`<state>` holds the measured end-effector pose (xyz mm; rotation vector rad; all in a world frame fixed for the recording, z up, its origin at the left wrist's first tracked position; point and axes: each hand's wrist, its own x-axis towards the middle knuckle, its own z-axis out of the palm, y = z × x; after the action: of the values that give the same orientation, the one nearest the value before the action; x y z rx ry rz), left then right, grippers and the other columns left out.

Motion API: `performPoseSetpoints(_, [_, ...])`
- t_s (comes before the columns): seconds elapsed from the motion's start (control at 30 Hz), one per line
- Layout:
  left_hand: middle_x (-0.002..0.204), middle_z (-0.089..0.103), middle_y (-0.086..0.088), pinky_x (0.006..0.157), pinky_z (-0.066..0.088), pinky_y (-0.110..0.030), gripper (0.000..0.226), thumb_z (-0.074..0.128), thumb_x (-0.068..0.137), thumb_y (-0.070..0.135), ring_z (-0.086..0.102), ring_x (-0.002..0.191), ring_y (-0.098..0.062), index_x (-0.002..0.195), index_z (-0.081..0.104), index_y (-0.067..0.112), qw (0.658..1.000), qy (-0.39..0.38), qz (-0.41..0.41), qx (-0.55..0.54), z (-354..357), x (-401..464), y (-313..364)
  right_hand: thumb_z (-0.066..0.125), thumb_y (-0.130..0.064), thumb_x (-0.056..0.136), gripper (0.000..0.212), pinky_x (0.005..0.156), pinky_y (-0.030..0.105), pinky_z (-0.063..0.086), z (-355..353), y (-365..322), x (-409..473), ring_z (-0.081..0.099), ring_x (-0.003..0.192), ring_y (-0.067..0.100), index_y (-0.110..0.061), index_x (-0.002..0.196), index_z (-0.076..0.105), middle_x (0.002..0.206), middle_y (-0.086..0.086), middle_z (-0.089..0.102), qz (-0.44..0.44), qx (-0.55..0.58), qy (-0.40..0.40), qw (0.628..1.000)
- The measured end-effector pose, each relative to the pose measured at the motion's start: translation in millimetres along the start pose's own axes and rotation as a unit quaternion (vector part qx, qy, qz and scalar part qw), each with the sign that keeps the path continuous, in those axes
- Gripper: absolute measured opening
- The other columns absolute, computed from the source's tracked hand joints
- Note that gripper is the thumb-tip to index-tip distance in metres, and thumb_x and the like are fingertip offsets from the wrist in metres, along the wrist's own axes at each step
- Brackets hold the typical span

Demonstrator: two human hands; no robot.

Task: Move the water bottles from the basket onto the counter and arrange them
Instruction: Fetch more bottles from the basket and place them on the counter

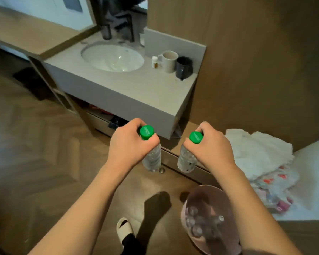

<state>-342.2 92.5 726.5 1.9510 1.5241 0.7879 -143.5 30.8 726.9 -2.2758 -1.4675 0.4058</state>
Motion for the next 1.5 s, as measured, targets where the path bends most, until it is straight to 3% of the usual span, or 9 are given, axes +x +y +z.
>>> performPoseSetpoints(0.27, [0.069,0.062,0.008,0.054,0.045,-0.024,0.021,0.072,0.076,0.037,0.058,0.065,-0.009,0.082,0.061,0.021,0.991,0.116,-0.071,0.006,-138.1,80.3,-114.3,0.066,-0.048,0.080,0.030,0.055,0.030,0.038,86.9,-185.9,85.4,0.055,0.068,0.015,-0.025,0.084,0.047,0.074,-0.008,0.057,-0.122,0.014,-0.043,0.992])
performPoseSetpoints(0.4, [0.068,0.059,0.010,0.050,0.031,-0.013,0.020,0.072,0.077,0.037,0.055,0.061,-0.006,0.081,0.059,0.022,0.983,0.151,-0.105,0.020,-190.8,111.0,-161.6,0.066,-0.048,0.078,0.029,0.055,0.031,0.041,124.4,-267.6,118.7,0.056,0.070,0.015,-0.026,0.084,0.049,0.074,-0.009,0.058,-0.178,0.030,-0.067,0.981])
performPoseSetpoints(0.63, [0.069,0.062,0.008,0.060,0.045,-0.031,0.022,0.072,0.073,0.040,0.059,0.069,-0.014,0.078,0.060,0.022,0.954,0.228,-0.191,0.045,-272.3,176.1,-270.9,0.067,-0.047,0.076,0.028,0.053,0.028,0.038,204.6,-412.2,189.4,0.054,0.068,0.010,-0.026,0.083,0.050,0.072,-0.010,0.056,-0.276,0.033,-0.118,0.953])
performPoseSetpoints(0.73, [0.067,0.061,0.008,0.060,0.044,-0.029,0.022,0.072,0.072,0.041,0.058,0.067,-0.013,0.077,0.060,0.023,0.937,0.261,-0.224,0.052,-306.0,210.7,-315.1,0.067,-0.049,0.074,0.028,0.059,0.033,0.048,246.9,-472.6,226.3,0.057,0.070,0.012,-0.028,0.080,0.049,0.073,-0.008,0.058,-0.309,0.037,-0.148,0.939])
performPoseSetpoints(0.87, [0.060,0.056,0.007,0.053,0.037,-0.021,0.023,0.074,0.071,0.039,0.055,0.058,-0.007,0.073,0.057,0.023,0.920,0.297,-0.239,0.084,-359.7,259.5,-354.7,0.069,-0.048,0.074,0.029,0.053,0.030,0.046,286.8,-559.1,274.4,0.056,0.067,0.009,-0.029,0.079,0.048,0.072,-0.009,0.057,-0.349,0.026,-0.191,0.917])
performPoseSetpoints(0.93, [0.058,0.053,0.008,0.051,0.033,-0.020,0.025,0.074,0.070,0.039,0.052,0.056,-0.005,0.070,0.054,0.023,0.907,0.323,-0.249,0.102,-389.2,283.1,-371.0,0.069,-0.049,0.073,0.030,0.059,0.035,0.055,304.2,-602.2,294.6,0.057,0.065,0.009,-0.029,0.080,0.048,0.070,-0.009,0.058,-0.367,0.043,-0.192,0.909])
performPoseSetpoints(1.03, [0.056,0.051,0.007,0.051,0.032,-0.020,0.025,0.074,0.071,0.037,0.050,0.053,-0.006,0.068,0.053,0.023,0.892,0.361,-0.255,0.099,-427.2,316.2,-398.8,0.069,-0.047,0.073,0.029,0.059,0.035,0.055,327.4,-662.9,321.8,0.057,0.061,0.007,-0.026,0.079,0.050,0.065,-0.008,0.057,-0.414,0.067,-0.184,0.889])
performPoseSetpoints(1.33, [0.062,0.058,0.008,0.053,0.037,-0.020,0.019,0.074,0.072,0.038,0.055,0.059,-0.006,0.075,0.061,0.025,0.880,0.372,-0.276,0.102,-519.3,415.8,-527.4,0.068,-0.042,0.074,0.023,0.050,0.025,0.037,415.3,-825.0,401.4,0.057,0.060,0.008,-0.024,0.081,0.055,0.065,-0.007,0.060,-0.443,0.055,-0.223,0.867])
performPoseSetpoints(1.5, [0.060,0.059,0.008,0.053,0.037,-0.020,0.018,0.075,0.070,0.036,0.056,0.058,-0.007,0.074,0.061,0.026,0.883,0.368,-0.279,0.087,-587.3,479.0,-602.1,0.068,-0.045,0.073,0.025,0.052,0.028,0.042,462.9,-921.3,444.7,0.058,0.064,0.009,-0.025,0.082,0.055,0.068,-0.008,0.059,-0.437,0.017,-0.232,0.869])
